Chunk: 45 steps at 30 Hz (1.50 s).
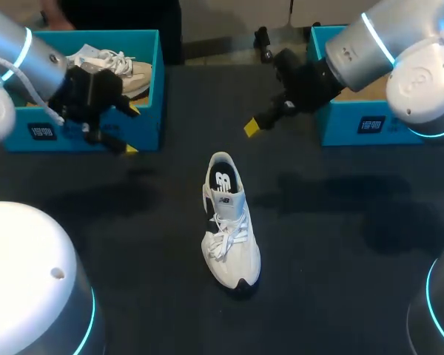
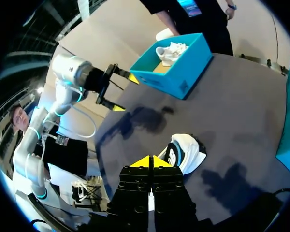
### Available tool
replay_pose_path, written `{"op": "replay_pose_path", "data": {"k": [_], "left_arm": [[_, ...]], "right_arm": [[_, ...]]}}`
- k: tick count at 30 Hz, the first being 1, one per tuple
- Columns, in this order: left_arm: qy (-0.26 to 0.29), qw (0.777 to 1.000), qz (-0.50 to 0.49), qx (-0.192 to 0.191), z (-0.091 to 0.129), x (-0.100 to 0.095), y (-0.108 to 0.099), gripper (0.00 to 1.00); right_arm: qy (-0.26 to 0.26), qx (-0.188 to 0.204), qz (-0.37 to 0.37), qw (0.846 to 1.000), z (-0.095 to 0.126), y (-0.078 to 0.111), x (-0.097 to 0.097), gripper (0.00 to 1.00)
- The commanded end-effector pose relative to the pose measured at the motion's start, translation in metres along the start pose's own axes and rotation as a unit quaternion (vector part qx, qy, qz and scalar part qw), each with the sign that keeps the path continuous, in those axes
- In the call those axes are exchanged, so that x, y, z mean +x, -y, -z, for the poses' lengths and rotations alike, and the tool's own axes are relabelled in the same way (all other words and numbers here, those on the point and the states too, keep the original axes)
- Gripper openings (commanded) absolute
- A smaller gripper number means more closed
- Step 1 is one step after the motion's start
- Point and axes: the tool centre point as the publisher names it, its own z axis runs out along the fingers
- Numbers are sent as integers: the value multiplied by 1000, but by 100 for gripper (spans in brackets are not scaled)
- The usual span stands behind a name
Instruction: Take the shoe out of the shoebox, open the shoe tongue, remove and reinsert the insole, then place the shoe into the shoebox
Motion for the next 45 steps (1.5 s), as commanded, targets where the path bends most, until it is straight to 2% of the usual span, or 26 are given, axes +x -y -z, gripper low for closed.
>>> {"op": "replay_pose_path", "data": {"k": [1, 4, 10, 16, 24, 29, 45], "left_arm": [[5, 1000, 3, -4, 20, -6, -8, 100], [8, 1000, 6, -12, 25, -11, -14, 100], [-2, 1000, 15, -22, 29, -17, -22, 100], [-23, 999, 14, -43, 32, -20, -26, 100], [-8, 998, 12, -54, 45, -26, -31, 100], [0, 999, 22, -50, 45, -24, -31, 100], [0, 999, 22, -50, 45, -24, -31, 100]], "right_arm": [[79, 5, -43, 996, -6, 1, 7, 0], [131, 11, -67, 989, -11, 1, 10, 0], [237, 28, -121, 963, -21, 1, 19, 0], [282, 46, -144, 947, -35, 3, 18, 0], [305, 52, -164, 937, -53, 10, 17, 0], [319, 57, -174, 930, -65, 16, 17, 0], [319, 57, -174, 930, -65, 16, 17, 0]]}}
